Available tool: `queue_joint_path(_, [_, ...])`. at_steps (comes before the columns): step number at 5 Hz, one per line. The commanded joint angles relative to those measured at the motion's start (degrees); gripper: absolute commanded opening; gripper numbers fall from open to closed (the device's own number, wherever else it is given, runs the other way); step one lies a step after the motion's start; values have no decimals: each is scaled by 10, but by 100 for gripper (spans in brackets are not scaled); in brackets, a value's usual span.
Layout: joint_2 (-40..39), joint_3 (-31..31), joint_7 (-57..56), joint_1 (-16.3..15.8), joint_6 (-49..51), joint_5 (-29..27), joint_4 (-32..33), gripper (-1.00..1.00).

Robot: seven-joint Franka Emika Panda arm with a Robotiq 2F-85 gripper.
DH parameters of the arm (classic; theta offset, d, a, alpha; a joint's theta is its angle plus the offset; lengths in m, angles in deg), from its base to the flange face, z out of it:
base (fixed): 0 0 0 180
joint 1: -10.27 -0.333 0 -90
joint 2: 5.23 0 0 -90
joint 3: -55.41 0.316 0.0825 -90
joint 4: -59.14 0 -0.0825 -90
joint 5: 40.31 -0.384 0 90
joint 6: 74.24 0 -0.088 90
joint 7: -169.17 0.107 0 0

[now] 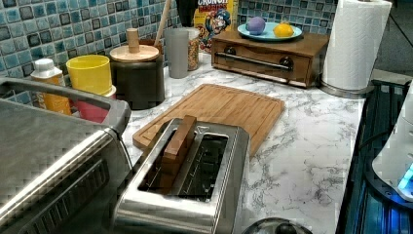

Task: Turn on the toaster.

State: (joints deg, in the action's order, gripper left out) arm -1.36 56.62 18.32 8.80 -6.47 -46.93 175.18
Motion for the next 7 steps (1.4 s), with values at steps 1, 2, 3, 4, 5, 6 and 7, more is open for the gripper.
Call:
queue_joint_path(1, [90,30,-143,-47,-44,-83,109,-100])
queue_joint_path(2, [111,45,-139,-61,-9,-87,126,-100])
queue_joint_path(3, [130,49,-189,-76,-13,-121,157,-100])
queue_joint_path(4, [156,64,-232,-89,-32,-142,190,-100])
queue_joint_path(5, [157,67,-277,-106,-39,-160,206,-100])
queue_joint_path(6, [139,74,-313,-118,-54,-153,214,-100])
queue_joint_path(7, [125,84,-309,-123,-89,-148,232,-100])
